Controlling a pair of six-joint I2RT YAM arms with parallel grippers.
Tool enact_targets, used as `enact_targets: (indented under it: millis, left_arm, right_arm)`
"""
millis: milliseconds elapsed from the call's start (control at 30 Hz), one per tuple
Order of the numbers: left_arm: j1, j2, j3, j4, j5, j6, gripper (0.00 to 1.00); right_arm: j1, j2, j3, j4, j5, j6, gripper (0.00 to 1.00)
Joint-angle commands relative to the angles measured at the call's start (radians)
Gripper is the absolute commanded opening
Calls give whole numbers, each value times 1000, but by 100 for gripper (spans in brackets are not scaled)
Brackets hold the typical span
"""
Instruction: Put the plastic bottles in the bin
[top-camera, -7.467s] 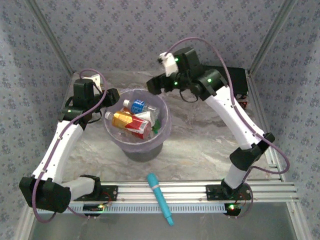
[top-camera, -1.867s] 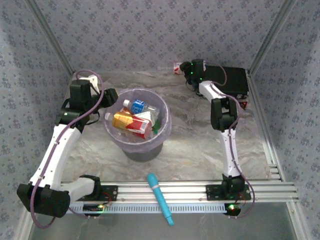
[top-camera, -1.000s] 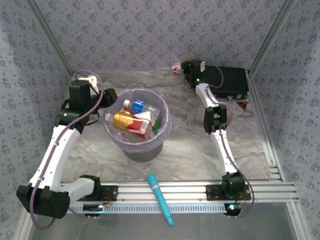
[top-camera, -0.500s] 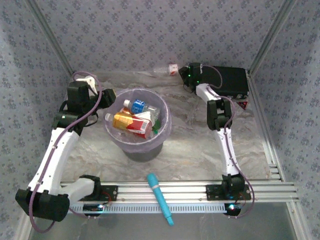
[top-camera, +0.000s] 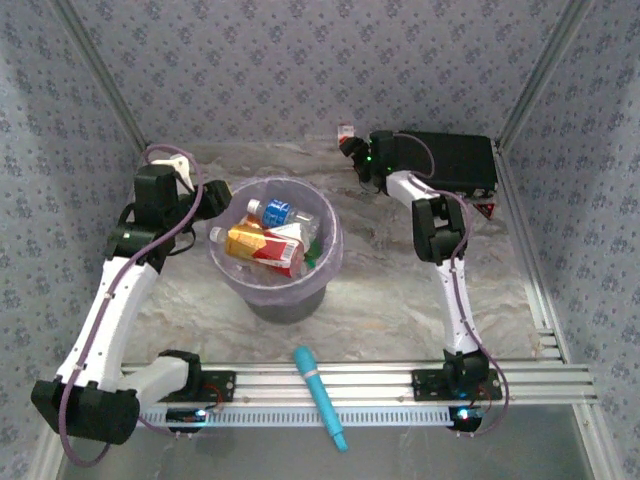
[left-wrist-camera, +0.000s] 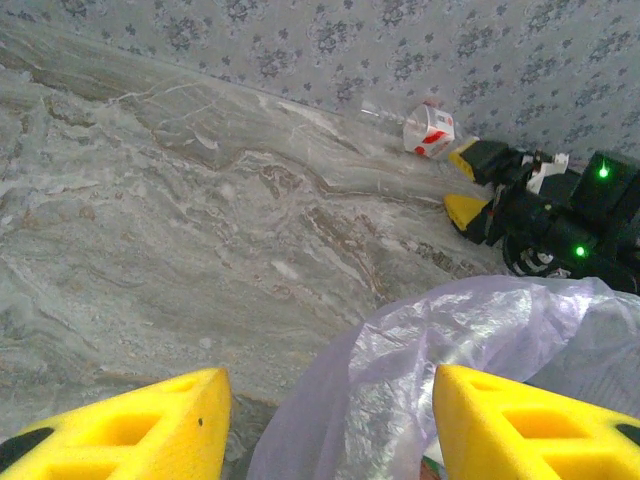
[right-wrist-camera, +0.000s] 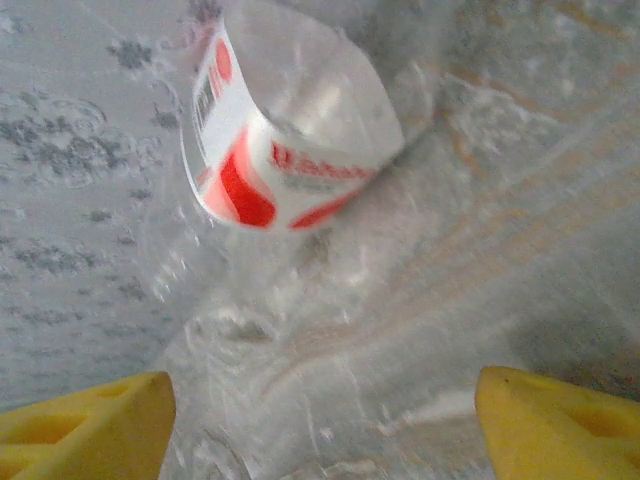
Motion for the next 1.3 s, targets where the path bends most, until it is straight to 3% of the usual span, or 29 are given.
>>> enact_targets:
  millis: [0, 133, 233, 467, 533, 667, 800, 900, 1067, 1267]
  left_arm:
    - [3, 4, 14, 6, 20, -4, 57]
    - [2, -1, 13, -4, 14, -3, 56]
    - [3, 0, 9, 6, 13, -6, 57]
    - [4, -3, 6, 11, 7, -7, 56]
    - [4, -3, 2, 15, 5, -11, 57]
    - [3, -3, -6, 27, 9, -21, 57]
    - [3, -7, -4, 20, 5, -22, 57]
    - [3, -13, 0, 10, -4, -18, 57]
    - [5, -22, -4, 5, -14, -15, 57]
    - [8, -28, -4, 2, -12, -10, 57]
  right_arm:
    - [9, 129, 151, -165, 36, 13, 87]
    - [11, 299, 473, -310, 114, 53, 90]
    - [5, 421, 643, -321, 153, 131, 90]
    - [-20, 479, 676, -276, 197, 175, 88]
    - [-28, 486, 676, -273, 185, 186, 81]
    - [-38, 493, 672, -286, 162, 191, 58]
    - [-50, 488, 653, -304, 131, 196, 52]
    - [-58, 427, 566, -318, 84, 168, 52]
    - [-60, 185, 97, -105, 112, 155, 52]
    - [-79, -49, -319, 58, 96, 133, 52]
